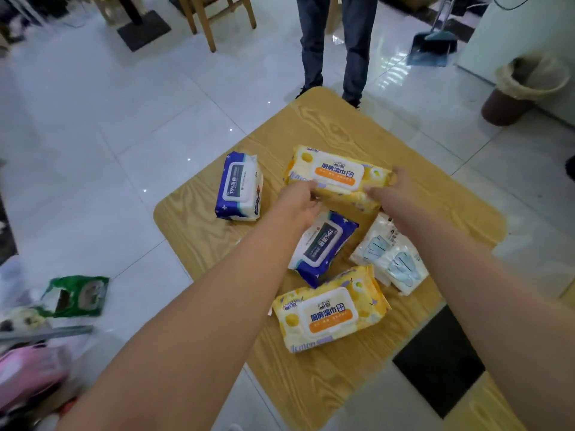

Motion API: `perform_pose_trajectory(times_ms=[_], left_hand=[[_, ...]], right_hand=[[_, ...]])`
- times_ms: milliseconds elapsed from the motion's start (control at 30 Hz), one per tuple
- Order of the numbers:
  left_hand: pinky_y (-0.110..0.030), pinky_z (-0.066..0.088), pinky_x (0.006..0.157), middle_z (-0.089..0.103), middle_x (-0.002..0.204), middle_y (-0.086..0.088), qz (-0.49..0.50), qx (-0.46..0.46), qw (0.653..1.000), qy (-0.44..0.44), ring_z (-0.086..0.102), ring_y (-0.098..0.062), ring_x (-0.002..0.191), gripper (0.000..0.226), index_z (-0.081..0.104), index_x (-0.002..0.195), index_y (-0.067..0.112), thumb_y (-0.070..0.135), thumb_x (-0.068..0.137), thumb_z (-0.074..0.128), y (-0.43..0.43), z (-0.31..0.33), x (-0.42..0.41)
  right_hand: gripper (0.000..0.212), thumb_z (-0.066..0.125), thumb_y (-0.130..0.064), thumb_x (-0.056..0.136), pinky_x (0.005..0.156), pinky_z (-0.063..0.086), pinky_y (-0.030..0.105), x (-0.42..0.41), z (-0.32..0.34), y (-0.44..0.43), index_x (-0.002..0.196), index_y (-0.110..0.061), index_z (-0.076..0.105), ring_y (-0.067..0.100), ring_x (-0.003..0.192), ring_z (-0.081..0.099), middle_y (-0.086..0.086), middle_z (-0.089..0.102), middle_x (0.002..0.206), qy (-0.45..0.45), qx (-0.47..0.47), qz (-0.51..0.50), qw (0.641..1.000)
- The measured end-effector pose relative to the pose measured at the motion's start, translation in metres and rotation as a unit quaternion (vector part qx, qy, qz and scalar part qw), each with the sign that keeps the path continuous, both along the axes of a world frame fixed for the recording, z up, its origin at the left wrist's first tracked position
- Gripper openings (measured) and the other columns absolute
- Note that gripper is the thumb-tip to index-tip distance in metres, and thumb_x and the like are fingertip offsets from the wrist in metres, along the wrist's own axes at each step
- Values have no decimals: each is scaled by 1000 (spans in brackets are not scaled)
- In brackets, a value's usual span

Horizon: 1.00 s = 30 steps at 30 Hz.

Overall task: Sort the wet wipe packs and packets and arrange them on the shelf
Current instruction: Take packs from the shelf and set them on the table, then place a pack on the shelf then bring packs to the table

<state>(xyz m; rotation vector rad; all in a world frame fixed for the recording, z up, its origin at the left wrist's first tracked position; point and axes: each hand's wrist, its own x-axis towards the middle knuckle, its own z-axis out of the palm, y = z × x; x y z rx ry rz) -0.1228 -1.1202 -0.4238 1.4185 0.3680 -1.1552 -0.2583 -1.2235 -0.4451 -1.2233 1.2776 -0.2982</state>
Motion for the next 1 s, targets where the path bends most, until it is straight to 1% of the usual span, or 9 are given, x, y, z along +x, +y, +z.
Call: perform_pose_trajectory(times_ms=[67, 133, 233, 300, 433, 567, 667, 833, 1000], left_hand=[[-33, 44, 106, 52, 140, -22, -44, 29, 999, -6, 52, -30, 130, 41, 46, 138, -4, 5, 99, 52, 8, -4, 4], [-32, 49, 102, 58, 133, -20, -55, 30, 998, -23, 58, -28, 123, 39, 49, 135, -4, 3, 97, 55, 15, -6, 8], [-25, 55, 78, 66, 111, -12, -58, 2, 998, -31, 66, -19, 99, 37, 51, 134, -1, 4, 97, 56, 24, -1, 11], [-23, 53, 69, 65, 108, -10, -51, -23, 998, -28, 65, -18, 97, 36, 53, 133, 3, 5, 97, 57, 33, 9, 13], [-30, 54, 85, 67, 111, -3, -42, -70, 994, -77, 65, -17, 101, 22, 60, 118, 15, 11, 97, 59, 69, 46, 22], [-25, 50, 69, 69, 98, 1, -16, -79, 977, -199, 64, -13, 86, 16, 64, 111, 20, 19, 95, 62, 146, 106, 50], [-25, 47, 66, 64, 92, 5, 36, -49, 959, -276, 58, -10, 73, 18, 65, 112, 20, 27, 95, 63, 236, 163, 76], [-28, 45, 68, 61, 82, 7, 181, -32, 902, -391, 56, -11, 70, 10, 64, 101, 18, 26, 97, 60, 431, 265, 118], [-24, 40, 58, 56, 72, 2, 314, 25, 799, -512, 51, -9, 60, 13, 59, 87, 17, 21, 98, 58, 652, 366, 127]], right_hand=[[73, 76, -8, 82, 79, 50, 37, 10, -10, 4, 145, -20, 41, 29, 110, 60, 10, 55, 130, 79, -44, 47, 995], [61, 76, -9, 82, 78, 49, 35, 19, -14, 10, 137, -18, 52, 28, 106, 59, 13, 54, 133, 131, -87, 78, 985], [46, 72, -17, 85, 79, 47, 34, 30, -8, 19, 129, -19, 59, 29, 107, 59, 12, 50, 136, 195, -171, 99, 961], [38, 70, -22, 86, 83, 47, 35, 35, 3, 28, 124, -21, 62, 29, 116, 57, 11, 52, 135, 186, -224, 91, 952], [18, 69, -19, 90, 84, 55, 34, 57, 51, 74, 107, -22, 66, 19, 96, 66, 1, 68, 103, -13, -197, 108, 974], [14, 67, -13, 91, 69, 57, 26, 99, 120, 147, 104, -17, 65, 13, 77, 68, -2, 68, 87, -140, -170, 176, 959], [9, 67, -12, 91, 63, 55, 25, 140, 174, 222, 100, -10, 67, 12, 67, 67, 1, 70, 79, -213, -137, 226, 940], [5, 64, -14, 93, 67, 57, 30, 220, 281, 397, 90, -11, 67, 18, 72, 70, 4, 72, 73, -318, -107, 394, 856], [9, 63, -13, 94, 71, 57, 36, 274, 376, 604, 86, -11, 67, 24, 74, 68, 10, 70, 76, -411, -89, 525, 740]])
